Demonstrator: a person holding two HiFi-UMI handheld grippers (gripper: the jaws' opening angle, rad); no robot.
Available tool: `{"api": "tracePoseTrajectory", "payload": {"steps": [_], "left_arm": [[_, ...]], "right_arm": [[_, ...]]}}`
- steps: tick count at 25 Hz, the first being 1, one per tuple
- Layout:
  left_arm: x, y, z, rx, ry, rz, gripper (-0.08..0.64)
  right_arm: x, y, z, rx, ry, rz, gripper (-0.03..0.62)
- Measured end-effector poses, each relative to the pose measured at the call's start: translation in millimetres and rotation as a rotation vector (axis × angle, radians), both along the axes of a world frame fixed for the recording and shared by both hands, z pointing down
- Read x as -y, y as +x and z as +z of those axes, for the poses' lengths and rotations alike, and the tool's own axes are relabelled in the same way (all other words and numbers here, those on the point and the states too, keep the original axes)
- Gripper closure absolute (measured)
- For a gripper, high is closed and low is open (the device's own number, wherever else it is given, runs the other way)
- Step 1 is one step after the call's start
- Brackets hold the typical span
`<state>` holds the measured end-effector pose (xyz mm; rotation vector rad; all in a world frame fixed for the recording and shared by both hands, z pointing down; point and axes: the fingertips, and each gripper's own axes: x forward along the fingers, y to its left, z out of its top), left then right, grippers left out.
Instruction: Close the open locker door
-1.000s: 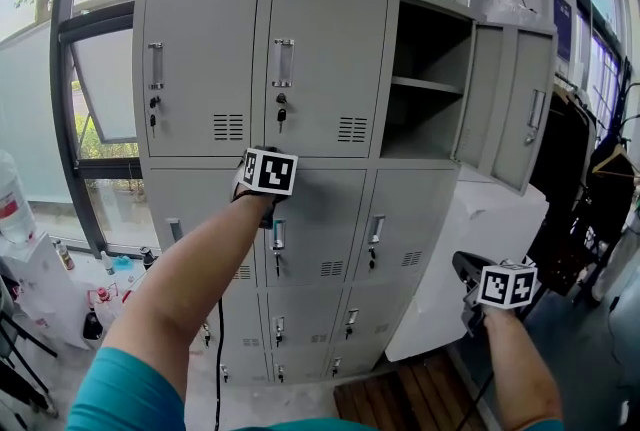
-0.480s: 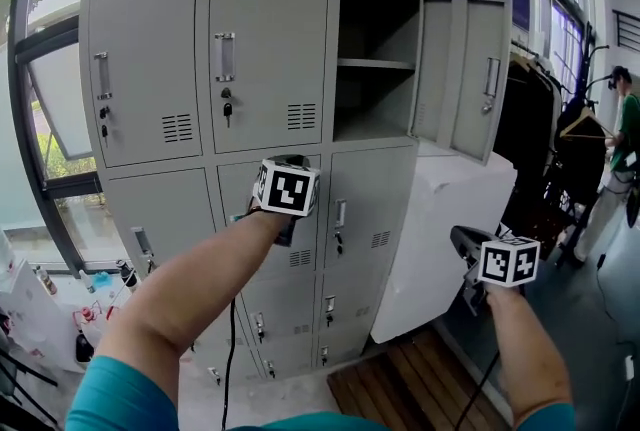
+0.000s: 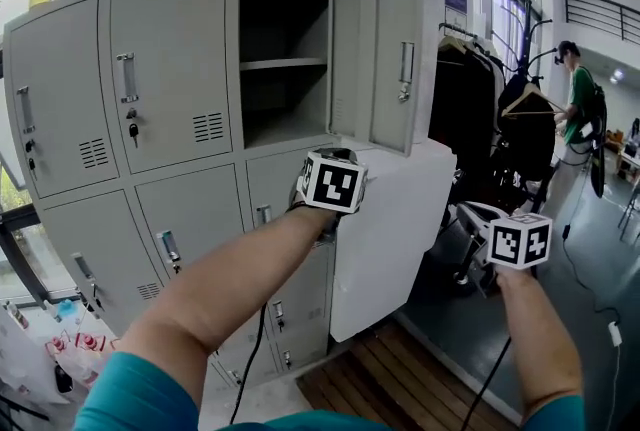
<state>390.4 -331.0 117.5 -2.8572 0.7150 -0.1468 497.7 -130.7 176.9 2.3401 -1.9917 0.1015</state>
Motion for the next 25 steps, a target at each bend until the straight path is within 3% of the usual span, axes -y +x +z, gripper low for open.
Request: {"api": "tracePoseTrajectory", "payload": {"steps": [6,12,18,25], "left_arm": [[-50,90,-9,0.004,0.016,0.075,0.56],[-72,148,-10,0.003,0.011,0.089,0.56],[-70,181,-13,0.011,0.004,0.066,0.56],[-48,194,-12,0.019,-0.011,0.005,0.56]], "right_arm": [[-30,56,0,0.006,0.006,0.016,0.601],[-33,92,3,0.01,0.002,-0.014,0.601],[-21,112,7,0.023,0.001,-0.046,0.601],[-10,122,15,0.036,-0.001,-0.072,0.601]]}}
